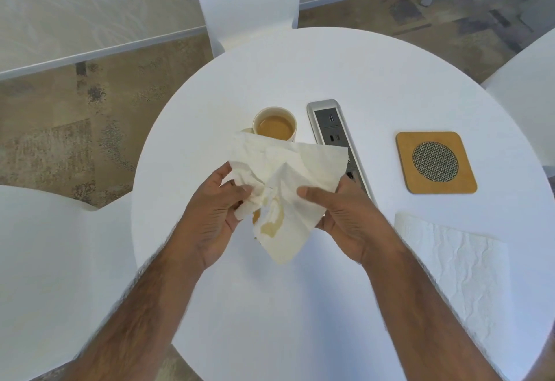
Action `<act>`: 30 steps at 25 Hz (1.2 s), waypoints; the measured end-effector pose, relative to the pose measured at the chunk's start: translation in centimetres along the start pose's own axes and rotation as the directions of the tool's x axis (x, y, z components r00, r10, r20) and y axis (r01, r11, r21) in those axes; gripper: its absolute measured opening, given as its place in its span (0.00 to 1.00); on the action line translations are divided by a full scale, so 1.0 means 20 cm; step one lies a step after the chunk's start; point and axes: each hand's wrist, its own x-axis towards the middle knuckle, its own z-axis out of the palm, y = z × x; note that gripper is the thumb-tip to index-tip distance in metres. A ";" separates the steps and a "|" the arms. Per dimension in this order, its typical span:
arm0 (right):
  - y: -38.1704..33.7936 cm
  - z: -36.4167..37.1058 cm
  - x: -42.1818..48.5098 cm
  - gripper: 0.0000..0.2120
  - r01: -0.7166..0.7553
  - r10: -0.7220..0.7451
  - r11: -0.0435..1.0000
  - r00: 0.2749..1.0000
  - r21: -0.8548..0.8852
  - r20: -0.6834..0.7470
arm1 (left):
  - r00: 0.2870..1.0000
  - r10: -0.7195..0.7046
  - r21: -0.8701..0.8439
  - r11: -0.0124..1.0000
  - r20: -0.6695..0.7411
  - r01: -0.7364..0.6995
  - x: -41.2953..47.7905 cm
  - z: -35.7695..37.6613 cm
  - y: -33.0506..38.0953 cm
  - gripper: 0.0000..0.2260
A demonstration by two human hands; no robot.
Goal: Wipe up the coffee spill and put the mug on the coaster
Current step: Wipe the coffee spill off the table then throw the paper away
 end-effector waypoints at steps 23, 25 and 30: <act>0.07 -0.05 0.06 0.08 0.233 -0.280 0.879 0.958 -0.416 -0.054 | 0.984 0.168 0.587 0.803 -0.054 -0.105 -0.02 -0.28 0.01 0.06; 0.16 -0.04 0.14 0.14 0.237 -0.380 0.666 0.924 -0.708 -0.049 | 0.931 0.350 0.797 0.588 -0.099 -0.136 0.03 -0.25 -0.05 0.09; 0.27 0.03 0.27 0.16 0.232 -0.465 0.281 0.882 -0.931 0.080 | 0.828 0.560 0.959 0.235 0.003 -0.162 0.16 -0.29 -0.22 0.13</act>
